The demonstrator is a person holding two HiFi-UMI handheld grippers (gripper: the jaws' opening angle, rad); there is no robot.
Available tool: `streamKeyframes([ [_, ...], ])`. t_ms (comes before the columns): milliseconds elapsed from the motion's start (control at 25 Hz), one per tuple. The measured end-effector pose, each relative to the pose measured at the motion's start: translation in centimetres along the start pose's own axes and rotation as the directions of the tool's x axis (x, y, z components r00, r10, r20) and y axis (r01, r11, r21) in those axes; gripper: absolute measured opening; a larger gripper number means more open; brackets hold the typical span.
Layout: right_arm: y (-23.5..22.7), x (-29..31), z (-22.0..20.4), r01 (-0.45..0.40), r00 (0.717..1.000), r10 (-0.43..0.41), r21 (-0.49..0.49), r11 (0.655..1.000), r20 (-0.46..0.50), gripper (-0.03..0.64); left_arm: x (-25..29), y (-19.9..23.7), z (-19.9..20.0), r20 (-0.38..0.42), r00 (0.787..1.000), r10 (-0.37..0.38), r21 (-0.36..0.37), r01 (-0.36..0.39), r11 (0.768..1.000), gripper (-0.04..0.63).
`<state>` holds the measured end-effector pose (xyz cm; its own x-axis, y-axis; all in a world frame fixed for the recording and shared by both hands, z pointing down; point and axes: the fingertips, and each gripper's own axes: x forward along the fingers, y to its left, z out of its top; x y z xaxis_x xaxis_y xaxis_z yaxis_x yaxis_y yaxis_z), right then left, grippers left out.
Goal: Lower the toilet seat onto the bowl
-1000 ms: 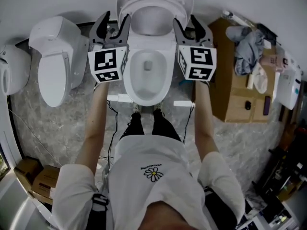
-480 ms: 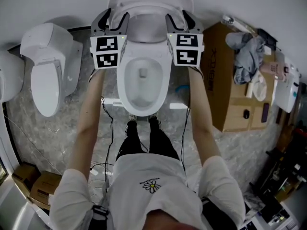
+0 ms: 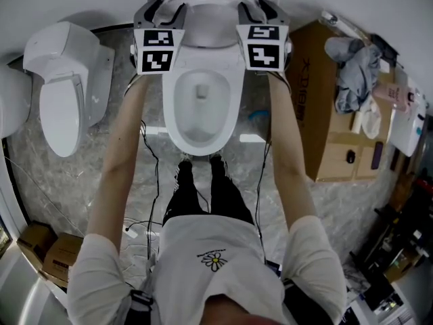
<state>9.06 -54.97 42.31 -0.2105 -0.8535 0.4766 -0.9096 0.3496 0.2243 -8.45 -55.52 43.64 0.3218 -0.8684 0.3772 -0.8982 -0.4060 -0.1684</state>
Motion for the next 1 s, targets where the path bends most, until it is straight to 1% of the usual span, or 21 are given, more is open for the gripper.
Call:
streamKeyframes([
  [80, 0.0, 0.2, -0.2, 0.015, 1.000, -0.015, -0.004, 1.000, -0.007, 0.175, 0.0, 0.2, -0.1, -0.001, 1.000, 0.012, 0.015, -0.012, 1.000, 0.226],
  [160, -0.3, 0.4, -0.1, 0.034, 0.999, -0.034, 0.004, 0.999, -0.006, 0.154, 0.0, 0.7, 0.1, 0.001, 1.000, 0.029, 0.010, -0.029, 1.000, 0.194],
  [200, -0.5, 0.4, -0.1, 0.041, 0.999, -0.041, 0.011, 0.999, -0.005, 0.132, 0.0, 0.9, 0.2, 0.003, 0.999, 0.039, 0.004, -0.039, 0.999, 0.182],
  [240, -0.6, 0.4, -0.1, 0.047, 0.999, -0.047, 0.015, 0.999, -0.005, 0.124, 0.0, 1.1, 0.3, 0.004, 0.999, 0.050, -0.007, -0.050, 0.999, 0.164],
  [320, -0.7, 0.3, -0.3, 0.058, 0.998, -0.058, 0.006, 0.998, -0.011, 0.124, -0.1, 1.6, 0.2, 0.008, 0.998, 0.067, -0.039, -0.067, 0.997, 0.118],
  [360, -0.7, 0.4, -0.4, 0.068, 0.998, -0.068, -0.007, 0.998, -0.013, 0.122, -0.1, 1.8, 0.2, 0.008, 0.997, 0.071, -0.049, -0.070, 0.996, 0.106],
  [560, -0.8, 0.3, -0.7, 0.120, 0.993, -0.120, -0.052, 0.991, 0.004, 0.114, 0.1, 1.7, 0.0, 0.003, 0.998, 0.063, -0.015, -0.063, 0.998, 0.092],
  [720, -0.7, 0.3, -0.4, 0.140, 0.990, -0.140, -0.117, 0.983, 0.008, 0.096, -0.1, 2.0, 0.0, -0.013, 0.999, 0.042, -0.057, -0.042, 0.997, 0.094],
  [880, -0.8, -0.2, -0.4, 0.136, 0.991, -0.135, -0.102, 0.985, 0.013, 0.089, -0.5, 1.8, 0.1, -0.021, 0.999, 0.033, -0.060, -0.034, 0.998, 0.093],
  [1000, -0.4, -1.0, -0.8, 0.133, 0.991, -0.132, -0.115, 0.984, 0.012, 0.086, -1.4, 1.4, -0.1, -0.022, 0.999, 0.028, -0.071, -0.029, 0.997, 0.094],
])
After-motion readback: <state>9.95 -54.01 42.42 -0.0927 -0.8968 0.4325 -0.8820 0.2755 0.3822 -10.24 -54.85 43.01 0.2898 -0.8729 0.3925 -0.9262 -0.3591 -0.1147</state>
